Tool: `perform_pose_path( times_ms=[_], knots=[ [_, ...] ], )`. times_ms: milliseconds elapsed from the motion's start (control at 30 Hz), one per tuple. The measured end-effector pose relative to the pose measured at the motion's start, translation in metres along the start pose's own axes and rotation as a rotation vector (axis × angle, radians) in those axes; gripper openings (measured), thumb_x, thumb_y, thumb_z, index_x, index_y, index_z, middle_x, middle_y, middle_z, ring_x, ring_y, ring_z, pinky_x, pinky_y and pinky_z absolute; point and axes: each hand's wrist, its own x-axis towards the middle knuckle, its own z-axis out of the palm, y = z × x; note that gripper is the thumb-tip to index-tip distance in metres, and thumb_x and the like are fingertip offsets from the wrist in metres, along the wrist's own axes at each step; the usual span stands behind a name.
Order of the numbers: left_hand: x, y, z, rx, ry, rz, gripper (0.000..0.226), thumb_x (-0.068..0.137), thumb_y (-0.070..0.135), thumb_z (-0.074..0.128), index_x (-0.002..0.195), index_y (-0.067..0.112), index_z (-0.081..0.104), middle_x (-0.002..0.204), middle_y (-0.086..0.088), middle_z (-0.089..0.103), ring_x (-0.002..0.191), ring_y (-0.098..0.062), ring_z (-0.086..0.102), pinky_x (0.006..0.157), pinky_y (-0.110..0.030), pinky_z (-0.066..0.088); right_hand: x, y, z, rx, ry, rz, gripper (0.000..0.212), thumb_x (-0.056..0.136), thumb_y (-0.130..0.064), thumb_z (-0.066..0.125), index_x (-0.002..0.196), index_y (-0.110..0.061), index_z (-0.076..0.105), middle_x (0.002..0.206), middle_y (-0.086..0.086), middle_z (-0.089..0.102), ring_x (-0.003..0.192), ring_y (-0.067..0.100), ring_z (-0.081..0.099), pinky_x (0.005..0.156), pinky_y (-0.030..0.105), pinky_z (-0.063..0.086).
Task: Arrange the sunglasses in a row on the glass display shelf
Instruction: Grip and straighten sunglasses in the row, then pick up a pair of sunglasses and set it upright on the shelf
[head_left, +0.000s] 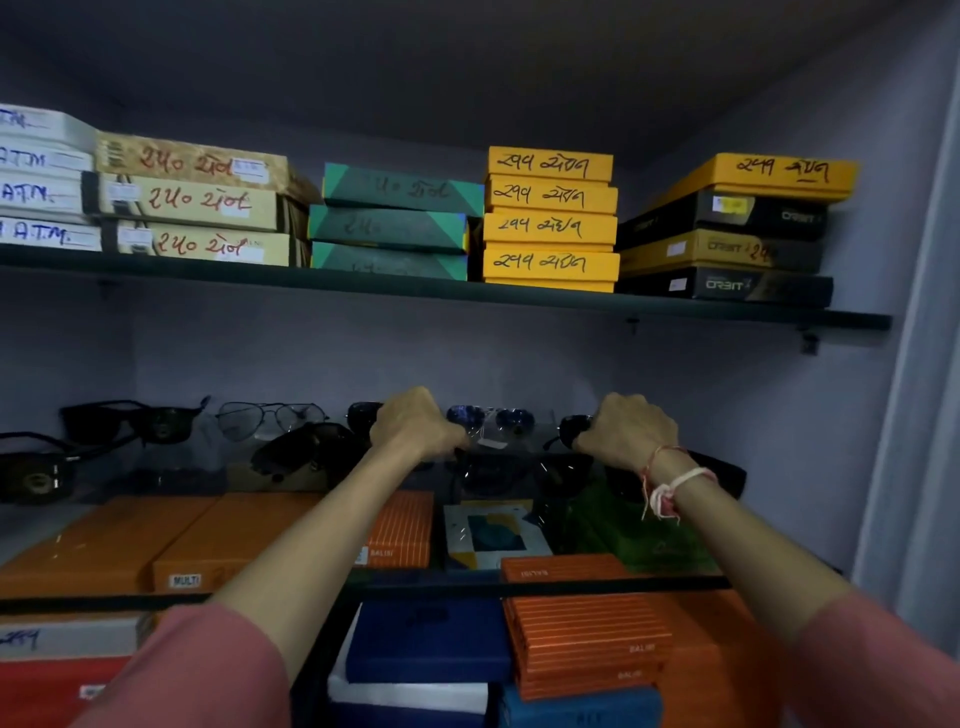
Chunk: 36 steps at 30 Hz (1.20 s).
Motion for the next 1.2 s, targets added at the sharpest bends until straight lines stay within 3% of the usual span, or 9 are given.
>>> perform_pose_path(
  times_ms=[67,167,367,500,567,733,867,1000,1200],
  knots=[
    [0.001,0.001,0.002,-0.018,-0.012,-0.005,0.036,0.065,0.038,0.083,0.056,0.012,0.059,0.052,0.000,0.054,0.049,-0.016,0.050,0.050,-0.027,0.042,0.003,0.003,0.001,0.016,-0.049,0.001,0.032,0.082,-0.031,0.063,0.063,-0.012,0.047,0.073,0.006,0.054,0.078,0.028,0.058,0.061,0.027,0.042],
    [0.001,0.004,0.003,-0.025,-0.025,-0.013,0.030,0.067,0.037,0.083,0.062,0.011,0.069,0.053,0.001,0.061,0.052,-0.013,0.056,0.056,-0.028,0.049,0.005,0.002,-0.001,-0.053,-0.067,-0.008,0.029,0.081,-0.040,0.063,0.087,-0.012,0.060,0.089,0.005,0.059,0.089,0.027,0.064,0.070,0.030,0.047],
    [-0.003,-0.003,-0.012,0.004,-0.039,0.027,0.041,0.075,0.050,0.072,0.051,0.017,0.065,0.045,0.006,0.058,0.050,-0.013,0.056,0.054,-0.024,0.046,0.002,-0.012,-0.015,-0.156,0.006,-0.030,0.059,0.081,-0.061,0.058,0.110,-0.010,0.062,0.110,0.009,0.063,0.102,0.029,0.063,0.071,0.030,0.044],
    [-0.009,-0.034,-0.043,0.061,0.085,0.087,0.028,0.082,0.039,0.069,0.066,0.017,0.074,0.060,0.002,0.069,0.061,-0.015,0.062,0.056,-0.026,0.045,-0.010,-0.048,-0.019,-0.020,0.121,-0.137,0.046,0.084,-0.055,0.058,0.091,-0.009,0.061,0.104,0.015,0.065,0.095,0.033,0.063,0.067,0.032,0.042],
    [-0.011,-0.053,-0.057,0.099,0.179,0.110,0.018,0.083,0.033,0.069,0.078,0.018,0.078,0.081,-0.003,0.077,0.078,-0.021,0.068,0.063,-0.030,0.051,-0.020,-0.073,-0.012,0.098,0.075,-0.183,0.045,0.080,-0.056,0.061,0.071,-0.012,0.054,0.088,0.013,0.062,0.081,0.031,0.061,0.063,0.030,0.042],
    [-0.013,-0.098,-0.085,0.157,0.256,0.179,0.016,0.085,0.022,0.066,0.096,0.024,0.077,0.103,-0.007,0.076,0.097,-0.027,0.069,0.083,-0.041,0.058,-0.032,-0.143,0.027,0.287,-0.061,-0.220,0.050,0.076,-0.057,0.063,0.052,-0.017,0.044,0.076,0.010,0.059,0.079,0.032,0.066,0.063,0.032,0.044],
    [-0.015,-0.123,-0.099,0.266,0.225,0.207,0.026,0.084,0.025,0.069,0.110,0.028,0.072,0.115,-0.007,0.069,0.103,-0.026,0.066,0.086,-0.038,0.056,-0.039,-0.187,0.052,0.384,-0.192,-0.181,0.050,0.087,-0.043,0.058,0.051,-0.015,0.036,0.072,0.015,0.055,0.075,0.026,0.055,0.068,0.031,0.043],
    [-0.020,-0.133,-0.102,0.211,0.182,0.224,0.020,0.086,0.027,0.067,0.104,0.023,0.073,0.107,-0.006,0.072,0.098,-0.023,0.067,0.083,-0.039,0.057,-0.040,-0.205,0.073,0.465,-0.313,-0.107,0.039,0.085,-0.042,0.061,0.065,-0.010,0.052,0.107,0.020,0.069,0.097,0.034,0.067,0.089,0.038,0.054],
    [-0.015,-0.130,-0.086,0.296,-0.082,0.248,0.036,0.089,0.044,0.058,0.113,0.019,0.067,0.108,-0.004,0.070,0.102,-0.021,0.066,0.092,-0.041,0.054,-0.050,-0.207,0.079,0.470,-0.308,0.011,0.037,0.080,-0.031,0.071,0.060,-0.010,0.048,0.078,0.014,0.062,0.077,0.024,0.059,0.073,0.032,0.050]
  ],
)
